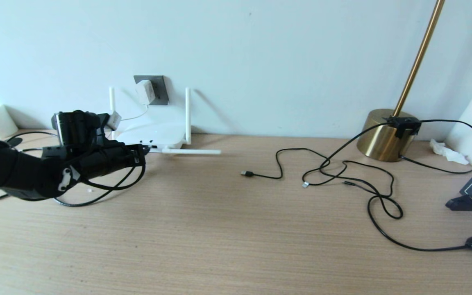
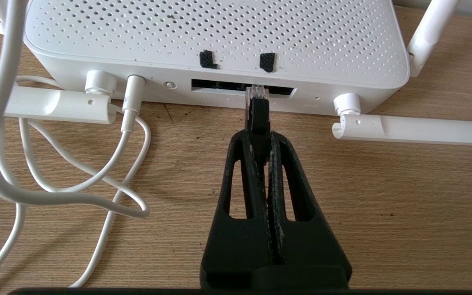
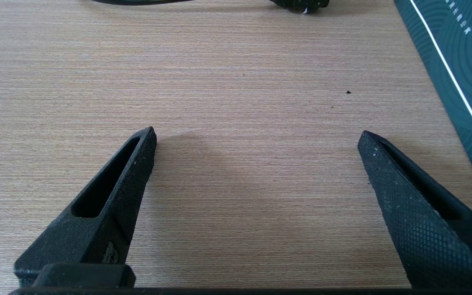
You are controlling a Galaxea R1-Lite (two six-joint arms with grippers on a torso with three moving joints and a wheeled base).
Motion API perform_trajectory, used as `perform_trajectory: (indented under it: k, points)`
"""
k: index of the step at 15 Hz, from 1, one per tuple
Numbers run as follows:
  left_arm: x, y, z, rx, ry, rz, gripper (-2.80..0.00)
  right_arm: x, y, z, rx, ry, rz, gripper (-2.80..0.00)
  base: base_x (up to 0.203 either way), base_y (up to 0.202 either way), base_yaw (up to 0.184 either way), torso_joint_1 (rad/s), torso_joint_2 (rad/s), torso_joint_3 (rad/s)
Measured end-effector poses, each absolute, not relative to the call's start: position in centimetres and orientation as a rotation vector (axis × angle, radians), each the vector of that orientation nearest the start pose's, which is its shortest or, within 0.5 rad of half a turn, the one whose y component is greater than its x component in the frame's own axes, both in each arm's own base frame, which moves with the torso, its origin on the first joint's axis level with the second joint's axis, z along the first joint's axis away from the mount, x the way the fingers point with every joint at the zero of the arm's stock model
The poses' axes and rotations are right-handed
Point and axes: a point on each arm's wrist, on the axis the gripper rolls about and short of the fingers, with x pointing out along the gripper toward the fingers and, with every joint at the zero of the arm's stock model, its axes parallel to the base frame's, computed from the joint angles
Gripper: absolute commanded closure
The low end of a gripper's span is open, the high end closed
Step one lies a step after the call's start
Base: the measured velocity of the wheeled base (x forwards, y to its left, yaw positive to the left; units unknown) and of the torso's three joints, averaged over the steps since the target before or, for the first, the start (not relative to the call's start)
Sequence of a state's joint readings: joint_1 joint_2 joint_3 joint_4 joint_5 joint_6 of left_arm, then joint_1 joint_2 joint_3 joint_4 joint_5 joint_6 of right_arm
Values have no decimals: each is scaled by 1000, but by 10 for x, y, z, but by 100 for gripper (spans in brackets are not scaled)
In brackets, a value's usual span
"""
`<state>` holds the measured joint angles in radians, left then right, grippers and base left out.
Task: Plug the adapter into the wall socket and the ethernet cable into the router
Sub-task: Plug cable into router interface
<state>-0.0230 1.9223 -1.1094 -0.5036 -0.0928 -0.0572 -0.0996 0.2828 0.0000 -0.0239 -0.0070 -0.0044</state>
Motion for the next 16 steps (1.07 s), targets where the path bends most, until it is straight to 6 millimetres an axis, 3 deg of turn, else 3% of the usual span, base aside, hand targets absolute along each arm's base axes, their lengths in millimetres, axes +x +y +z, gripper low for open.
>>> perform_trajectory:
  k: [9, 16]
  points:
    - [375, -10, 175, -68, 314, -106, 0, 0, 1, 82, -95, 260, -55, -280, 0, 0, 0, 0, 0, 0]
    - [374, -13, 177, -67, 309, -115, 0, -2, 0, 80, -106, 243, 87, -280, 0, 0, 0, 0, 0, 0]
